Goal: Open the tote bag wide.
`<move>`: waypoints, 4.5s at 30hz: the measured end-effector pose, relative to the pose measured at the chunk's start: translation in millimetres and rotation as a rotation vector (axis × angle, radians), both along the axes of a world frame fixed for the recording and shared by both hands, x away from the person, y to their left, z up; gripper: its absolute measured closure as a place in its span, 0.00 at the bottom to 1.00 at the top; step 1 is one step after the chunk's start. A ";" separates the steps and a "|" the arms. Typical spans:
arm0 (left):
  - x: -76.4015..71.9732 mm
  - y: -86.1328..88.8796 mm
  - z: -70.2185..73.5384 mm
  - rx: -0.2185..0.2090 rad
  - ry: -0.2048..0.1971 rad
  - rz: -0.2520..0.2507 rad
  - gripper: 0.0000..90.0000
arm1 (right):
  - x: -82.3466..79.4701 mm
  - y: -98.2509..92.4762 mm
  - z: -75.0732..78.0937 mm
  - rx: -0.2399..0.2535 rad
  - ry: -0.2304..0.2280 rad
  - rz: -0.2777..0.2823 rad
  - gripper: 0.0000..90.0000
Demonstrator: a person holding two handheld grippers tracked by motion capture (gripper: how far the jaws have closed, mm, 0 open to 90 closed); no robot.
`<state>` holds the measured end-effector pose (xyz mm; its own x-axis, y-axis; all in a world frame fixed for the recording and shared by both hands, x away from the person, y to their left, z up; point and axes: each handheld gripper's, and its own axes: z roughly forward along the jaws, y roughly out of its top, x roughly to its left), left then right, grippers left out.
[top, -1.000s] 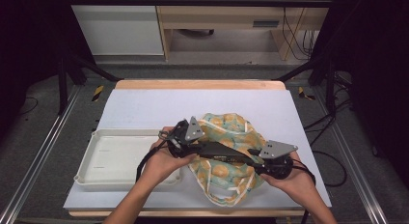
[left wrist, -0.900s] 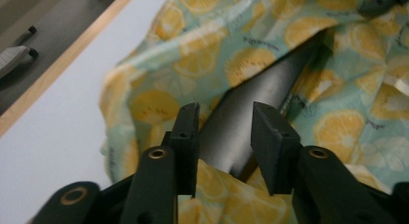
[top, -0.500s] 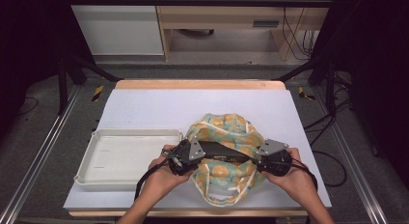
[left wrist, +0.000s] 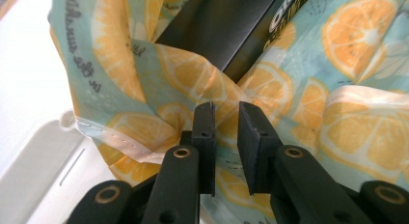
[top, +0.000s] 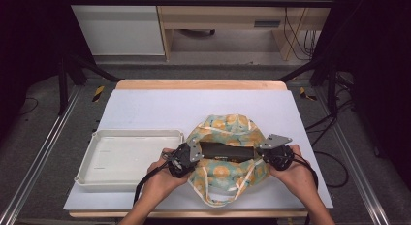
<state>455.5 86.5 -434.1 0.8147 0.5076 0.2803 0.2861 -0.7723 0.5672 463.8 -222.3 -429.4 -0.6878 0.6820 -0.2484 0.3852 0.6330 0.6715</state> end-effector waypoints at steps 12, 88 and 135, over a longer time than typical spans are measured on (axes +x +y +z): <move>3.7 -1.8 -5.9 0.022 0.019 0.007 0.86 | 41.5 -11.0 -13.3 0.068 0.089 -0.072 1.00; 66.2 -0.8 -9.7 0.125 0.068 0.122 1.00 | -20.2 5.7 -40.1 0.064 0.151 0.066 1.00; 7.3 8.8 -4.7 0.001 0.030 0.036 1.00 | -26.4 -8.4 -34.5 0.081 0.128 0.091 1.00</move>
